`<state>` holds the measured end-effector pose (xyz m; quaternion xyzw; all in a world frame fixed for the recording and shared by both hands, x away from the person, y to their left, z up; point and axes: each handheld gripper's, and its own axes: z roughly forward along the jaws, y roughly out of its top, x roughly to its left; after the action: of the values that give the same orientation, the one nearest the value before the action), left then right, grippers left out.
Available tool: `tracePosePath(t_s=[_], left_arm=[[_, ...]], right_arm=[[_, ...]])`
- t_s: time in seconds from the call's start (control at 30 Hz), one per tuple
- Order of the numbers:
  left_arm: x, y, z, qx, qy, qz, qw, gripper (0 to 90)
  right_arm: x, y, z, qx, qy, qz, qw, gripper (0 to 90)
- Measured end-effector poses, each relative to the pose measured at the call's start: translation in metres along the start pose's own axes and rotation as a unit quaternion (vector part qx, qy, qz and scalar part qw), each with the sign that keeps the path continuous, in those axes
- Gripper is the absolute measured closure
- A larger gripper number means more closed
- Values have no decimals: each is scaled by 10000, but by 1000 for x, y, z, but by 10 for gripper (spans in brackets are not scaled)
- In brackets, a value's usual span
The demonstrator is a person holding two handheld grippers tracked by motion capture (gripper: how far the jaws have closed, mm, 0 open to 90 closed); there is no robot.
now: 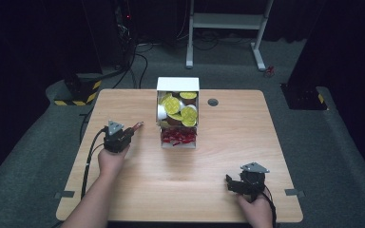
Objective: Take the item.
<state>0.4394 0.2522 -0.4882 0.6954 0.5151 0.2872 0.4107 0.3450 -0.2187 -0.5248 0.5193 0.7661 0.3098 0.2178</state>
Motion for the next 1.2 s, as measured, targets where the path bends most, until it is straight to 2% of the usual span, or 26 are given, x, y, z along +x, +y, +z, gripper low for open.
tracePosePath(t_s=[0.47,0.77,1.0,1.13,1.2], left_arm=[[-4,-3,14,97,2,34,9999,808],[-4,-7,21,426,43,45,9991,793],[-5,-10,27,662,22,-29,9978,781],[-6,-12,29,737,-26,-56,9973,743],[-7,-12,28,736,-50,-68,9973,683]], right_arm=[[0,0,0,-15,5,-2,10000,114],[0,0,0,-18,4,-3,10000,116],[0,0,0,-20,2,-3,10000,116],[0,0,0,-18,3,-3,10000,116],[0,0,0,-18,3,-4,10000,116]])
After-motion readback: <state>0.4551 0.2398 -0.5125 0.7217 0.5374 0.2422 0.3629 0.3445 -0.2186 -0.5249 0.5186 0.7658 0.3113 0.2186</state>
